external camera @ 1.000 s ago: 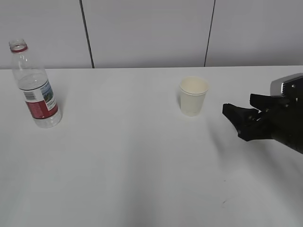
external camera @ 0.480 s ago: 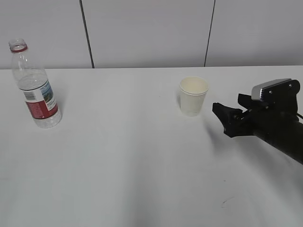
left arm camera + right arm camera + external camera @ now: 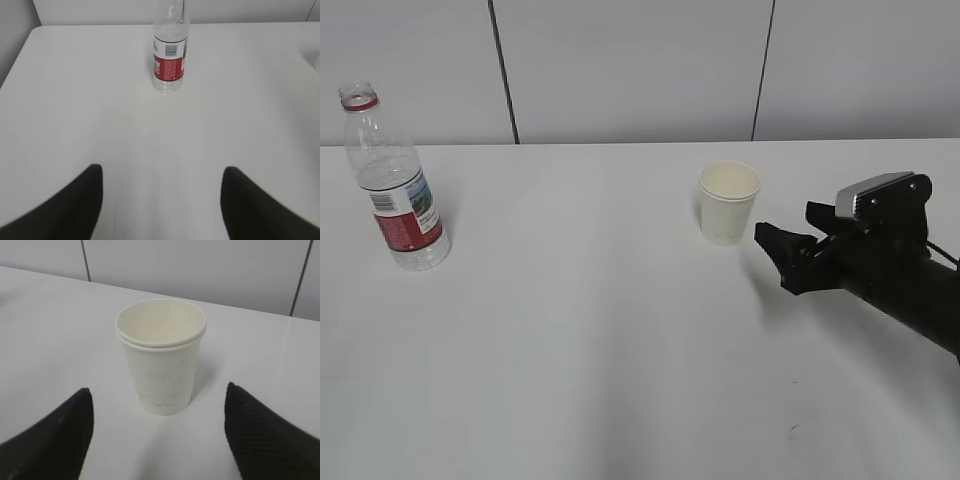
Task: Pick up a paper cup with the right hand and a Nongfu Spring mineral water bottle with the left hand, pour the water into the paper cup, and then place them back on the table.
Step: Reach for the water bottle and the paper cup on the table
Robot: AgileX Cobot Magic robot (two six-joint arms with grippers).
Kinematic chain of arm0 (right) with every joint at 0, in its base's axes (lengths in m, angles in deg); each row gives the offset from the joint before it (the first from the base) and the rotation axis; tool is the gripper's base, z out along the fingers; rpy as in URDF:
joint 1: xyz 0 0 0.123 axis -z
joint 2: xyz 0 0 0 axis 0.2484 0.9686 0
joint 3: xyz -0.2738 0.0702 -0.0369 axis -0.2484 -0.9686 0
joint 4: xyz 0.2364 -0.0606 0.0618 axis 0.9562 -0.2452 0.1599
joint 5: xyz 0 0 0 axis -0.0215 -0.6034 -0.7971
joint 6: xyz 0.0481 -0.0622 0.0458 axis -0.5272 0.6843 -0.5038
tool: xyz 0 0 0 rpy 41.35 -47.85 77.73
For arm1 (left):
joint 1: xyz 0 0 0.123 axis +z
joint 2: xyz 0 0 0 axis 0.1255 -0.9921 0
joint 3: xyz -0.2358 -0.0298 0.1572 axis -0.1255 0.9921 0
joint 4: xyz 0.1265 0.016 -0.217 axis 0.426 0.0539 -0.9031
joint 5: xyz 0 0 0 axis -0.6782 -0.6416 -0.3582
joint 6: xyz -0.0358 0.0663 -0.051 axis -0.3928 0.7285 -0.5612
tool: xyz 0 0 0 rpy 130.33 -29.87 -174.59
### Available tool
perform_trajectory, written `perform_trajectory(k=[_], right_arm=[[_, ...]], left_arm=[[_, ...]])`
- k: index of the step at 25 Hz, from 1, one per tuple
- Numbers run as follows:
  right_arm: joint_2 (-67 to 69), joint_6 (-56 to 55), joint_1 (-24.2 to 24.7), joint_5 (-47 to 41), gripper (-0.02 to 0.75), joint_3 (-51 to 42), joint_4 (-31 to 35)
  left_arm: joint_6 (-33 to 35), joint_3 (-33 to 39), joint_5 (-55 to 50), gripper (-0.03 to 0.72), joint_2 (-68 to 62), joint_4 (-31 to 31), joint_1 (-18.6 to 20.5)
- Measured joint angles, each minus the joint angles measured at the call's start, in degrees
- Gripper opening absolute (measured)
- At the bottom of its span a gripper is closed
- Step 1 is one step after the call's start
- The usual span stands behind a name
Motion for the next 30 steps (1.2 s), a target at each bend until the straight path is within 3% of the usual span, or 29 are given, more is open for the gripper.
perform_trajectory(k=[10, 18, 30], right_arm=[[3.17, -0.74, 0.00, 0.12, 0.652, 3.80, -3.33], [5.15, -1.46, 0.00, -1.59, 0.653, 9.09, -4.56], [12.25, -1.80, 0.00, -2.28, 0.657, 16.35, -6.60]], left_arm=[[0.00, 0.00, 0.00, 0.451, 0.00, 0.00, 0.00], [0.00, 0.00, 0.00, 0.629, 0.00, 0.00, 0.00], [0.00, 0.00, 0.00, 0.646, 0.00, 0.00, 0.00]])
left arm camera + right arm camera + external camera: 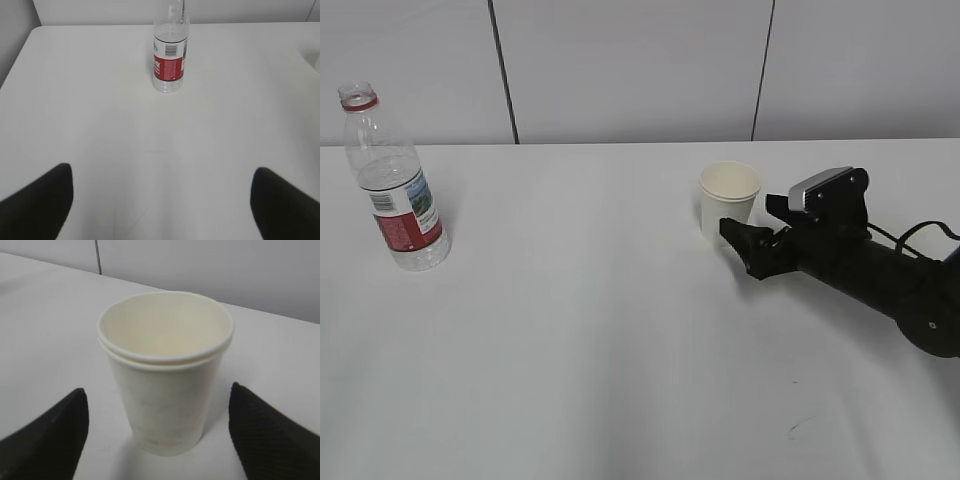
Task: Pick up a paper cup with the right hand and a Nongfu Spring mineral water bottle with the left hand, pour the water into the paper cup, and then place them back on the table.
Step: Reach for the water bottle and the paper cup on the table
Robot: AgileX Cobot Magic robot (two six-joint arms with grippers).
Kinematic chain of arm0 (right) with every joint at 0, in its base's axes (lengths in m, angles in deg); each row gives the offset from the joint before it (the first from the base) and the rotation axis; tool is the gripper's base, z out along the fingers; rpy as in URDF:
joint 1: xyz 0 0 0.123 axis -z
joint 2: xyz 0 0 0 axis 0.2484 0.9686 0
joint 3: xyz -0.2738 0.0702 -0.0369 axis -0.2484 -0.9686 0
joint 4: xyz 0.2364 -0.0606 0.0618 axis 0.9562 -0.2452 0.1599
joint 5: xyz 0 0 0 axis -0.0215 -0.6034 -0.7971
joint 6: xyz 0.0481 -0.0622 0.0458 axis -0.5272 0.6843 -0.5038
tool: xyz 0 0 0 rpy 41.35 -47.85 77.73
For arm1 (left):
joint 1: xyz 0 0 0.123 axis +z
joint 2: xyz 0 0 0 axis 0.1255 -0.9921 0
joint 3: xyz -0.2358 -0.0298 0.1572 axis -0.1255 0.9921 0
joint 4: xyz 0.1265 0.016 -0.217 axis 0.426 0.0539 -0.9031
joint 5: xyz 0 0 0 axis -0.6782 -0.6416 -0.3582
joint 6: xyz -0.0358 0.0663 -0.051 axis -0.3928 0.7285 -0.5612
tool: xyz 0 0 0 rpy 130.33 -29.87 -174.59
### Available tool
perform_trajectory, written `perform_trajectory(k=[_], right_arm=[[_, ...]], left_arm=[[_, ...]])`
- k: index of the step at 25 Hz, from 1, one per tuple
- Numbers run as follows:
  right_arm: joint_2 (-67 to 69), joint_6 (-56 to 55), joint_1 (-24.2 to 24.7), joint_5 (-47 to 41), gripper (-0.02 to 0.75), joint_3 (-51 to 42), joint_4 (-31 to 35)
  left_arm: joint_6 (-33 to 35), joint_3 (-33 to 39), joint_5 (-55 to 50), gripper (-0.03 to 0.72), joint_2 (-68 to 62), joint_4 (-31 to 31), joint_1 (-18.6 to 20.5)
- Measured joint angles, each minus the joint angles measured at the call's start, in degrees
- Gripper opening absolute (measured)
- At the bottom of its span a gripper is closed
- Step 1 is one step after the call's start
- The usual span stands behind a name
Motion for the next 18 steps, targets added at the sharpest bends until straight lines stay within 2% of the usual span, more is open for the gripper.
perform_trajectory(k=[10, 18], right_arm=[[5.56, -0.50, -0.76, -2.00, 0.659, 7.80, -2.63], [9.08, -0.50, -2.68, -2.00, 0.659, 12.91, -0.53]], left_arm=[[0.00, 0.00, 0.00, 0.647, 0.00, 0.00, 0.00], [0.00, 0.00, 0.00, 0.646, 0.00, 0.00, 0.00]])
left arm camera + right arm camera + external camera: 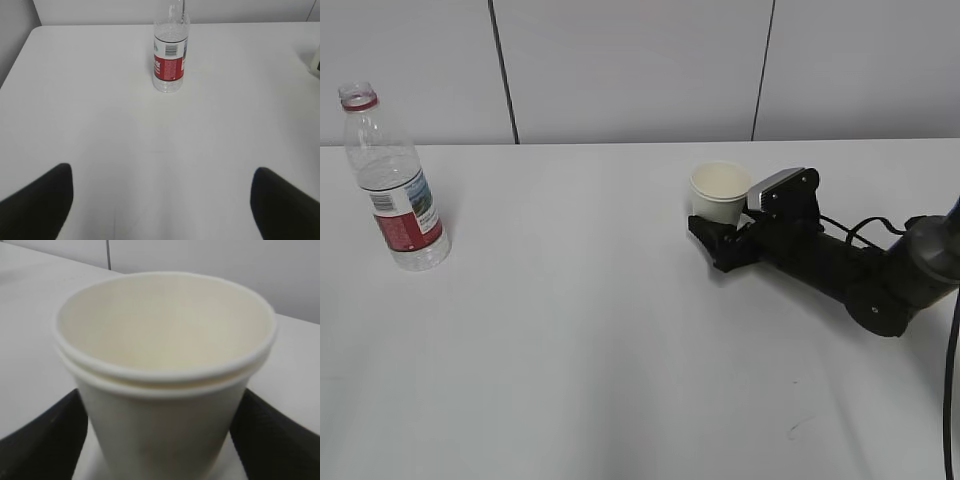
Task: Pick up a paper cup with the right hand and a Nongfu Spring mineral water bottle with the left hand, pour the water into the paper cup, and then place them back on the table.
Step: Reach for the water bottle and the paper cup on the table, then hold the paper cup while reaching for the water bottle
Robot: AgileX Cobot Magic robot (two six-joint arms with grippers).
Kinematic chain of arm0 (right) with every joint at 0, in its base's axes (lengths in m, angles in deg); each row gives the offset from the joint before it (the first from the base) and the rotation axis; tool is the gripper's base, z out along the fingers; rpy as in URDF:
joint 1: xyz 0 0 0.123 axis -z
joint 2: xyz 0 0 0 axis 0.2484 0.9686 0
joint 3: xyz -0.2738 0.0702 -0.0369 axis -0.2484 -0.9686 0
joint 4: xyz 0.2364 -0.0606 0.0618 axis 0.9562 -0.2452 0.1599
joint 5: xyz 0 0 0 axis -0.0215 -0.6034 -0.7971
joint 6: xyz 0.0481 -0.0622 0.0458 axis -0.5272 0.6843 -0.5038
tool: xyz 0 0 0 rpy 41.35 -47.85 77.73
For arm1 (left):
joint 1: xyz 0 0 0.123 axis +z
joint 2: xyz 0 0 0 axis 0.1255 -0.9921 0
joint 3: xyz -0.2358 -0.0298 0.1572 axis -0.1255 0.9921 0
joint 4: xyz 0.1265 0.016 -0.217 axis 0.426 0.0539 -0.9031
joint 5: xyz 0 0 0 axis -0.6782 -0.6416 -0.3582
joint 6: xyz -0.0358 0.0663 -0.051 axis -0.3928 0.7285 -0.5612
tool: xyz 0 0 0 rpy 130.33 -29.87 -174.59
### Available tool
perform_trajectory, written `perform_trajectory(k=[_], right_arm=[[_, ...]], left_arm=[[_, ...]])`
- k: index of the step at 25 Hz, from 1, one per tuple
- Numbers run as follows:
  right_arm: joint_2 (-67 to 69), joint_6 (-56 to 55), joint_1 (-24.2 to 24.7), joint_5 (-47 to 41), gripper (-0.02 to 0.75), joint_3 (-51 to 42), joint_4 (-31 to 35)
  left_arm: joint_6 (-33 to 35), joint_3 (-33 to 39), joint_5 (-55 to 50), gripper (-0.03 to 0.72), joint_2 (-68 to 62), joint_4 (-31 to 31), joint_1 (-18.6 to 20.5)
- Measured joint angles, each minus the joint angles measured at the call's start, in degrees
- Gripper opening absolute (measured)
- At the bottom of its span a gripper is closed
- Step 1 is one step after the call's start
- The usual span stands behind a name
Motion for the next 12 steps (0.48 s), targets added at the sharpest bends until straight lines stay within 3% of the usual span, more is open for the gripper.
perform_trajectory(k=[12], right_arm=[[1.66, -0.23, -0.12, 2.10, 0.659, 2.65, 1.71]], left_arm=[[0.00, 0.00, 0.00, 0.641, 0.00, 0.00, 0.00]])
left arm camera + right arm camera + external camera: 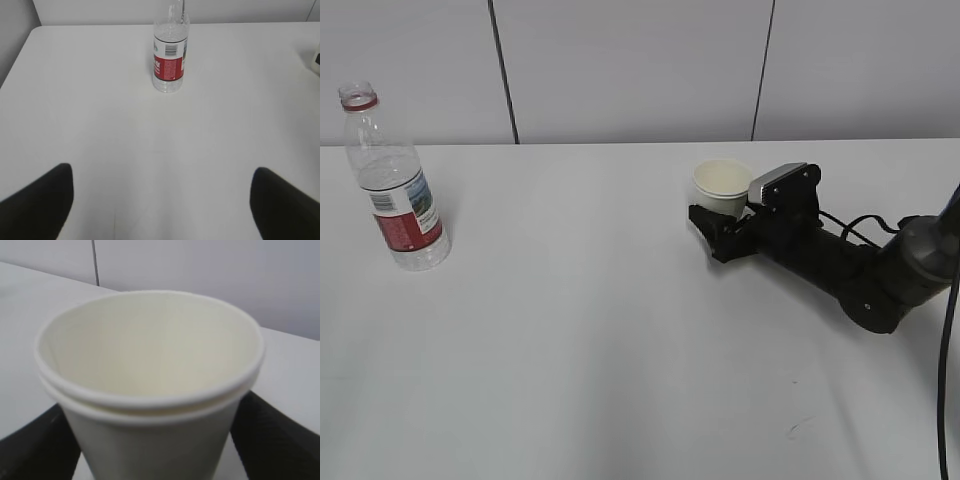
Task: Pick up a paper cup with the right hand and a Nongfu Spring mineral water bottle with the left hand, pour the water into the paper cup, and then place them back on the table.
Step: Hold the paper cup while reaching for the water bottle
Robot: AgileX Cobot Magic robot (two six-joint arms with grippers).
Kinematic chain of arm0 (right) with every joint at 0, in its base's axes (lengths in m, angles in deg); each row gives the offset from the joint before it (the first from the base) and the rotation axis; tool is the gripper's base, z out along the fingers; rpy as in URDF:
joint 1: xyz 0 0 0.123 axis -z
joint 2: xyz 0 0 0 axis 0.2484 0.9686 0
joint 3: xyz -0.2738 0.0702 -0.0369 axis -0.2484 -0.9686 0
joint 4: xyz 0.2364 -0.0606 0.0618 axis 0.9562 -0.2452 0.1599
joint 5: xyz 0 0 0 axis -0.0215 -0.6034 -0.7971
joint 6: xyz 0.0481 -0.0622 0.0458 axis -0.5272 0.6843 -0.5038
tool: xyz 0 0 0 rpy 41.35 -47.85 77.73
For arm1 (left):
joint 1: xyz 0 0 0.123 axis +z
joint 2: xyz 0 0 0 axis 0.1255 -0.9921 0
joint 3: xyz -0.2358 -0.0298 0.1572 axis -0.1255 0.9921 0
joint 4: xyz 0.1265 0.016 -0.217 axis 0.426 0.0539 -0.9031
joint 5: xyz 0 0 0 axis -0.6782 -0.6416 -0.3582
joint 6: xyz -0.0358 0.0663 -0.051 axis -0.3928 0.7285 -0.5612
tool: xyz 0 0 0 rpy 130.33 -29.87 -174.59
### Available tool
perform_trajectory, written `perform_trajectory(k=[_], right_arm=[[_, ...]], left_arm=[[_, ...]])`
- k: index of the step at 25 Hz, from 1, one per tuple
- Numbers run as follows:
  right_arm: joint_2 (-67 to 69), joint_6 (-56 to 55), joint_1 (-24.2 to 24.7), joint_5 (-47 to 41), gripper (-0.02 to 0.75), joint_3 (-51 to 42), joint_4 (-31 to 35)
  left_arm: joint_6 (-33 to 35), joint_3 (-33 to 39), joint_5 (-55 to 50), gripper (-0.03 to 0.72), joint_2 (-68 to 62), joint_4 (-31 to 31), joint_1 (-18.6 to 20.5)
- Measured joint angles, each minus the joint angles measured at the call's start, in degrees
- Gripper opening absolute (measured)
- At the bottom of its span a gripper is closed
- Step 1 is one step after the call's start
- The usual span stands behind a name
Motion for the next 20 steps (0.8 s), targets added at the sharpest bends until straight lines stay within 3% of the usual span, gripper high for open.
perform_trajectory(k=[9, 15, 20], right_arm=[[0.00, -0.09, 0.00, 1.30, 0.648, 0.00, 0.11], [0.00, -0.09, 0.00, 1.66, 0.511, 0.00, -0.15], [-0.23, -0.22, 0.00, 1.80, 0.491, 0.00, -2.53]], left_arm=[[0.00, 0.00, 0.00, 0.631, 0.00, 0.00, 0.00], [0.00, 0.00, 0.00, 0.627, 0.00, 0.00, 0.00], [0.00, 0.00, 0.00, 0.615, 0.00, 0.00, 0.00]])
